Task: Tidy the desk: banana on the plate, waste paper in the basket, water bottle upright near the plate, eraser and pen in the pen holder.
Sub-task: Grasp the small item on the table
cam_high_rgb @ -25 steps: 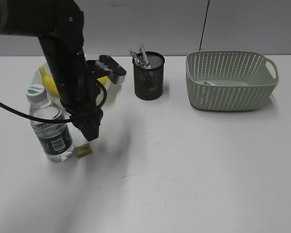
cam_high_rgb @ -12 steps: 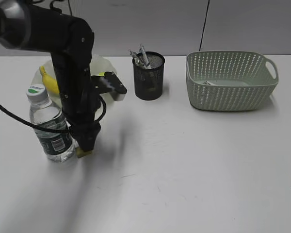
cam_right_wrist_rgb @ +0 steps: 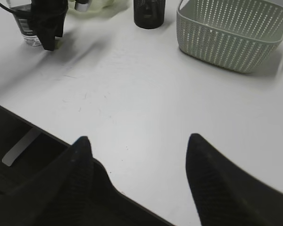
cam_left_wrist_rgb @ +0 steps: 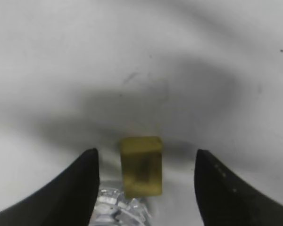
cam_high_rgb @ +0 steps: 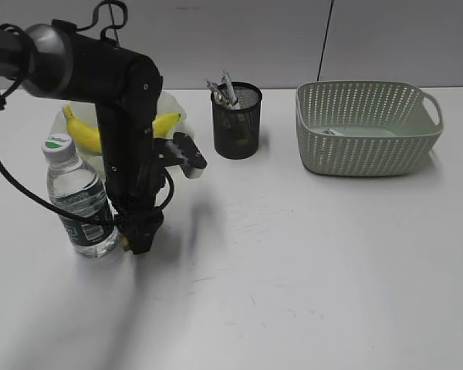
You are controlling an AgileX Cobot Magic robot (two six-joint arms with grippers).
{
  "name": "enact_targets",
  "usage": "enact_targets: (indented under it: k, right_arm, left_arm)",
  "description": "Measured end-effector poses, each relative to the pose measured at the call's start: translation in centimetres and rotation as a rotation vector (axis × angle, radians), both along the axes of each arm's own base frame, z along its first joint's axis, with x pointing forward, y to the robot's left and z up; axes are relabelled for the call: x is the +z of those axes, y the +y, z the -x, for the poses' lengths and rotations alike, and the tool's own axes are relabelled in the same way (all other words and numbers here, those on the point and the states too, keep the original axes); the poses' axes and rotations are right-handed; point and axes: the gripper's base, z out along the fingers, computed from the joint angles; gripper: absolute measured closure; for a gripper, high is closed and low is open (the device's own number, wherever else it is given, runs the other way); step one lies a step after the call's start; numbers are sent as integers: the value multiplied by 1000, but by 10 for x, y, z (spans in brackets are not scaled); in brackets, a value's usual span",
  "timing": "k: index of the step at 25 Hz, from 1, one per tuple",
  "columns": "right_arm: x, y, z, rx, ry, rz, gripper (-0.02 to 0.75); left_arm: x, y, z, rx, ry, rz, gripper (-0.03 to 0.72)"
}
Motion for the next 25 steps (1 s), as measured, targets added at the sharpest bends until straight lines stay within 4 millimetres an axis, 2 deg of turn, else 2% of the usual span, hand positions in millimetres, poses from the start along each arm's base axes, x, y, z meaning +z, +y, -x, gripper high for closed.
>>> enact_targets:
  k: [7,9,11,14,22,25]
  right_arm:
    - [0,0,0,0,0,0,241]
    - [0,0,0,0,0,0,241]
    - [0,0,0,0,0,0,241]
    - [0,0,0,0,0,0,241]
    - [0,0,0,-1,-1,0,241]
    - [0,0,0,-1,-1,1,241]
  left_arm:
    - [-10,0,-1,0,10,-15,216]
    - [-11,0,-2,16,2,-17,242]
    - [-12,1,-3,24,-11,-30,314]
    - [-12,1,-6,19,-34,-41,496]
    - [-7,1,-6,21,-42,-38,498]
    - [15,-1,-7,30,-59,-15,498]
